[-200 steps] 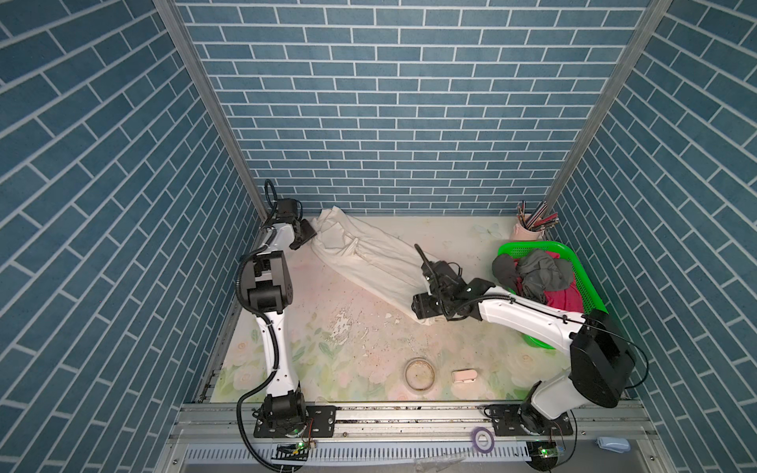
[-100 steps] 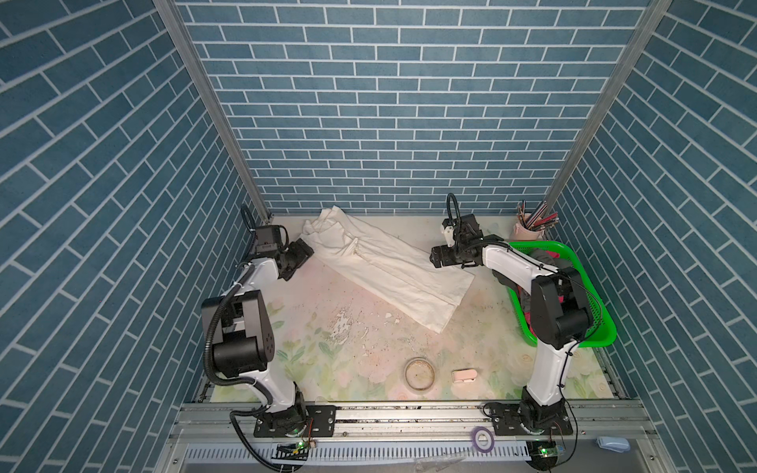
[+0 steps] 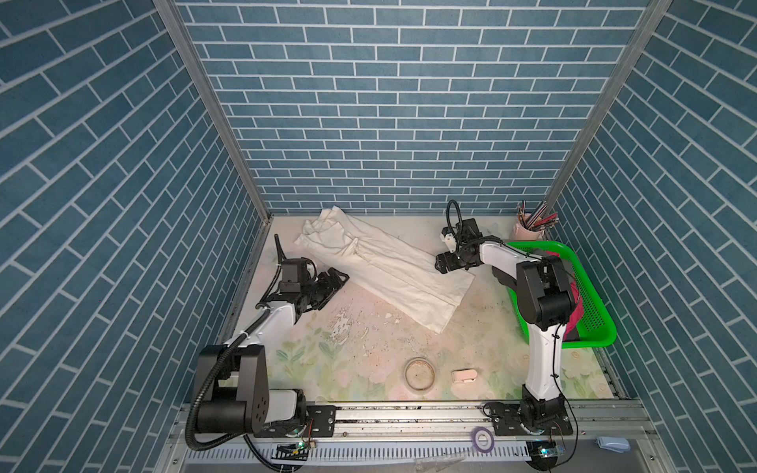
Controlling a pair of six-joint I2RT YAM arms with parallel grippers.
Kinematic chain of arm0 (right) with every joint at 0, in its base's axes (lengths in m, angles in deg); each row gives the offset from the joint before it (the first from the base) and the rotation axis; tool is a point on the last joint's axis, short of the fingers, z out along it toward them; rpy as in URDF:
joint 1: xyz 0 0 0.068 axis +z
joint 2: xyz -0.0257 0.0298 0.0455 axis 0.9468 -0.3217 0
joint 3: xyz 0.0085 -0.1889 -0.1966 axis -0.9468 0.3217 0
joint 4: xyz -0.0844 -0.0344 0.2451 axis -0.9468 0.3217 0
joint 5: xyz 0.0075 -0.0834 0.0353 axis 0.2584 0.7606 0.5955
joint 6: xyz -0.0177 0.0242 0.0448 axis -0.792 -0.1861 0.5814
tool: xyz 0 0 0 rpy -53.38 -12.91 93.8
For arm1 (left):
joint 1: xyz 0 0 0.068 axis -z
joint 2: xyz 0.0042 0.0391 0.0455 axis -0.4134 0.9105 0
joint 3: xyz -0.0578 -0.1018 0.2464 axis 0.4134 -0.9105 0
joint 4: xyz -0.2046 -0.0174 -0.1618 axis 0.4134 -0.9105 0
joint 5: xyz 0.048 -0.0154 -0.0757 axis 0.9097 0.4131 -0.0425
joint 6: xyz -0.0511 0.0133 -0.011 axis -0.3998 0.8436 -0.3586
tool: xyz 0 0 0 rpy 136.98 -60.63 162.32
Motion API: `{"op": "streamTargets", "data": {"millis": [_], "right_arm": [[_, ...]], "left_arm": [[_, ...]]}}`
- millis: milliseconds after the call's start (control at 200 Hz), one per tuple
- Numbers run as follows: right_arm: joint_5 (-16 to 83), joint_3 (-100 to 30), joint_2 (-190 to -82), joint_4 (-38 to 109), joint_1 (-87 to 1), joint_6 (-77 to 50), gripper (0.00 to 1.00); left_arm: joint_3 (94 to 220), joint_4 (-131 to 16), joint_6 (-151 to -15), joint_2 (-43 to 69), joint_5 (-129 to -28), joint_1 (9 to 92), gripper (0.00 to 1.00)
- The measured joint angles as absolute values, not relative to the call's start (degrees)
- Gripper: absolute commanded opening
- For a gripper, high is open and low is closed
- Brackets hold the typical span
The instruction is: Fold and stack the t-shirts
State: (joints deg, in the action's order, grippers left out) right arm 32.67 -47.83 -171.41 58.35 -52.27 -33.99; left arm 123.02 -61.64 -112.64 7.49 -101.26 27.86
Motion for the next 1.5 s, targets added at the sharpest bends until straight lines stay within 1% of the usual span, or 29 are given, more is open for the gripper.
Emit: {"op": "streamTargets", "data": {"millis": [85, 185, 280, 400, 460, 590, 825, 1025, 1055, 1090, 1160, 1195, 1225, 1270, 1305, 1370, 1390, 1500], "right_arm": [[32.72, -48.60, -172.83, 57.71, -52.95, -34.80, 0.74], [32.54, -48.36, -172.85, 57.32, -53.32, -34.71, 0.58], [32.41, -46.24, -172.13, 55.22, -53.30, -34.36, 0.34], [31.54, -40.29, -168.70, 52.49, -53.30, -32.68, 0.14], [30.86, -37.36, -166.93, 51.57, -53.30, -31.04, 0.07], [29.46, -31.79, -163.47, 49.45, -53.30, -28.39, 0.00], [28.35, -22.08, -156.85, 47.05, -52.23, -21.99, 0.00], [29.29, -14.08, -150.64, 45.82, -44.97, -12.87, 0.00], [29.26, -13.01, -149.66, 45.93, -43.42, -11.69, 0.05], [29.24, -12.16, -148.65, 46.50, -41.80, -10.60, 0.15], [29.31, -11.94, -147.34, 48.71, -39.46, -9.62, 0.37], [29.72, -12.31, -146.71, 50.09, -38.81, -9.49, 0.49], [30.55, -13.21, -146.23, 51.75, -38.61, -9.25, 0.57], [32.19, -15.31, -145.92, 54.00, -38.81, -9.81, 0.65], [33.46, -17.62, -145.90, 55.51, -39.14, -10.58, 0.69], [35.17, -23.42, -146.88, 57.71, -39.95, -12.52, 0.72], [35.62, -25.58, -147.43, 57.95, -40.23, -13.14, 0.75], [35.47, -37.62, -153.59, 57.65, -41.06, -16.59, 0.78]], "left_arm": [[120.94, -59.17, -114.41, 7.58, -101.41, 30.86, 0.87], [118.82, -57.03, -116.47, 7.86, -101.41, 31.97, 0.87], [118.05, -56.09, -117.89, 8.47, -101.17, 31.97, 0.87], [118.08, -54.95, -118.70, 10.02, -101.17, 31.97, 0.87], [118.10, -54.64, -118.87, 11.05, -101.17, 31.97, 0.87], [118.97, -54.60, -118.85, 13.83, -101.06, 31.69, 0.87], [123.89, -54.73, -118.24, 19.86, -100.97, 28.80, 0.87], [131.01, -55.08, -118.11, 25.21, -100.78, 27.25, 0.87], [132.28, -55.26, -118.06, 26.04, -100.76, 27.05, 0.87], [133.75, -55.61, -118.02, 26.96, -100.71, 26.86, 0.87], [136.65, -56.63, -117.76, 28.23, -100.45, 26.33, 0.87], [137.99, -57.22, -117.50, 28.51, -100.28, 25.96, 0.87], [138.86, -57.62, -117.28, 28.56, -100.12, 25.63, 0.87], [140.17, -58.12, -116.82, 28.54, -100.01, 24.89, 0.87], [141.05, -58.49, -116.45, 28.54, -99.97, 24.28, 0.87], [142.12, -59.45, -115.59, 28.51, -99.86, 23.08, 0.87], [142.23, -59.65, -115.38, 28.49, -99.79, 22.77, 0.87], [142.23, -61.73, -113.82, 28.25, -99.69, 20.89, 0.87]]}}
